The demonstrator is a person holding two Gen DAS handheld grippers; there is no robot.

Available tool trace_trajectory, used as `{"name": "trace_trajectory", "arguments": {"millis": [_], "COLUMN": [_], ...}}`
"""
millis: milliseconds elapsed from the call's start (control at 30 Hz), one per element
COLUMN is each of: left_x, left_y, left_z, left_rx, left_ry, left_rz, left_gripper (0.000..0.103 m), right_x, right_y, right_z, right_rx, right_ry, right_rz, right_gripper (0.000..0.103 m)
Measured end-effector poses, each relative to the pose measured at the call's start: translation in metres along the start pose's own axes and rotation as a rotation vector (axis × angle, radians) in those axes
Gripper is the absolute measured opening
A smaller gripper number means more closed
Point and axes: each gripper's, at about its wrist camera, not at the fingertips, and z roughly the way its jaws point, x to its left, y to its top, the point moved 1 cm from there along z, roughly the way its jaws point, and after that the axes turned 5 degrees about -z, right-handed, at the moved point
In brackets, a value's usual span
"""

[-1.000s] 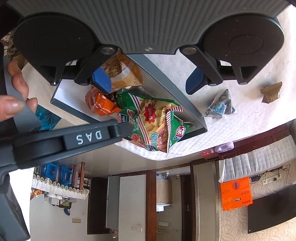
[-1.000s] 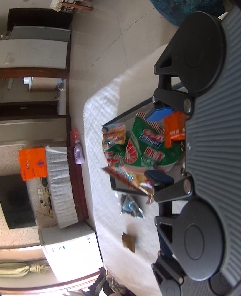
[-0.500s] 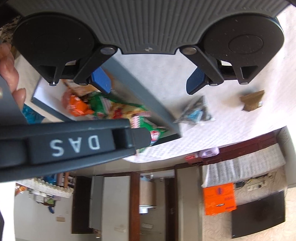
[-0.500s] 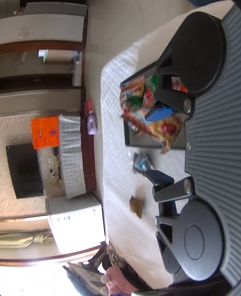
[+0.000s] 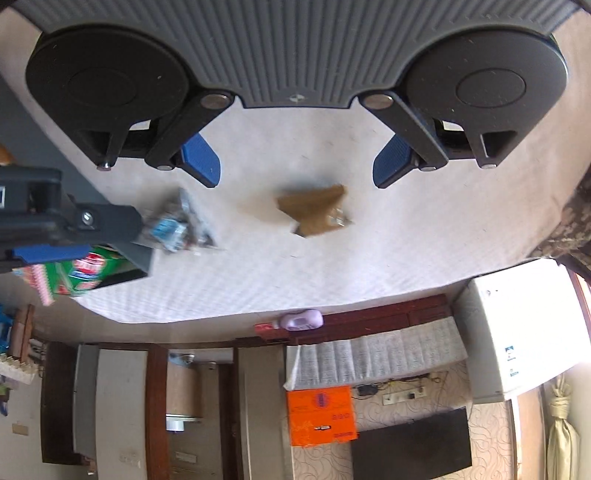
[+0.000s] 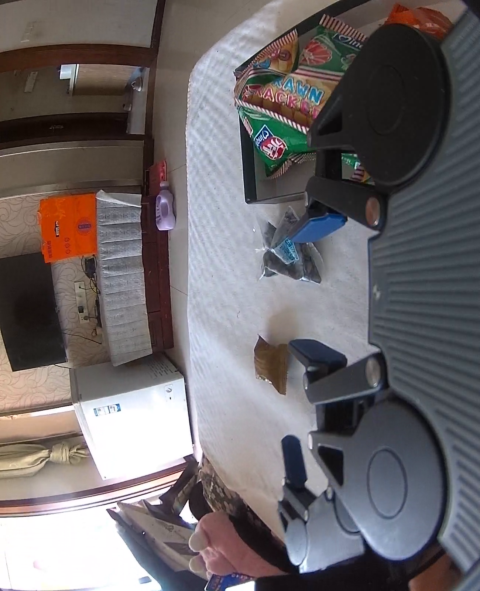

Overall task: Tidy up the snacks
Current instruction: 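Grasp the brown pastry packet with the left tool while the right tool approaches the clear seed bag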

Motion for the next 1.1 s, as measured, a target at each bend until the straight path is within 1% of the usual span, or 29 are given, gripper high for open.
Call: {"name": "trace_trajectory", "arguments": {"millis": [67,133,200,267,333,533,633,700,733,800,833,867,900,967,1033,1100], "left_x": [0.014,0.024,0.028,0.026,0.025,0.017,0.017,0.02,0.022,0.024,0.025,0.026,0.027,0.028,0.026,0.025], "left_y": [0.007,0.014,0.018,0.024,0.028,0.028,0.029,0.03,0.031,0.033,0.033,0.032,0.031,0.032,0.032,0.032], "left_z": [0.012,0.023,0.032,0.045,0.058,0.098,0.106,0.11,0.111,0.113,0.113,0.115,0.116,0.117,0.12,0.12], "left_rx": [-0.001,0.014,0.012,0.022,0.033,0.117,0.113,0.107,0.108,0.109,0.108,0.111,0.117,0.115,0.119,0.113], "left_ry": [0.021,0.01,-0.001,-0.001,-0.006,0.014,0.027,0.012,0.012,0.02,0.027,0.047,0.056,0.054,0.069,0.075], "left_rz": [-0.024,-0.074,-0.101,-0.116,-0.129,-0.135,-0.139,-0.165,-0.174,-0.182,-0.183,-0.183,-0.185,-0.182,-0.149,-0.142], "left_gripper": [0.093,0.093,0.093,0.093,0.093,0.093,0.094,0.094,0.094,0.094,0.094,0.094,0.093,0.092,0.09,0.086], "right_x": [0.002,0.001,0.001,-0.002,-0.009,-0.011,-0.012,-0.016,-0.016,-0.01,-0.006,-0.004,-0.003,-0.007,-0.009,-0.006], "right_y": [0.004,0.005,0.006,0.007,0.009,0.011,0.011,0.014,0.017,0.024,0.028,0.03,0.03,0.028,0.024,0.022], "right_z": [0.015,0.031,0.045,0.056,0.068,0.094,0.103,0.106,0.106,0.103,0.103,0.106,0.112,0.121,0.126,0.128], "right_rx": [0.022,0.057,0.09,0.109,0.135,0.178,0.19,0.191,0.189,0.167,0.157,0.165,0.188,0.219,0.238,0.24], "right_ry": [-0.008,-0.016,-0.054,-0.079,-0.082,-0.096,-0.103,-0.104,-0.112,-0.123,-0.127,-0.137,-0.144,-0.134,-0.114,-0.108], "right_rz": [-0.019,-0.046,-0.082,-0.095,-0.085,-0.129,-0.142,-0.12,-0.114,-0.148,-0.176,-0.199,-0.212,-0.207,-0.193,-0.225], "right_gripper": [0.061,0.061,0.061,0.061,0.061,0.063,0.062,0.06,0.061,0.061,0.065,0.067,0.073,0.073,0.074,0.074]}}
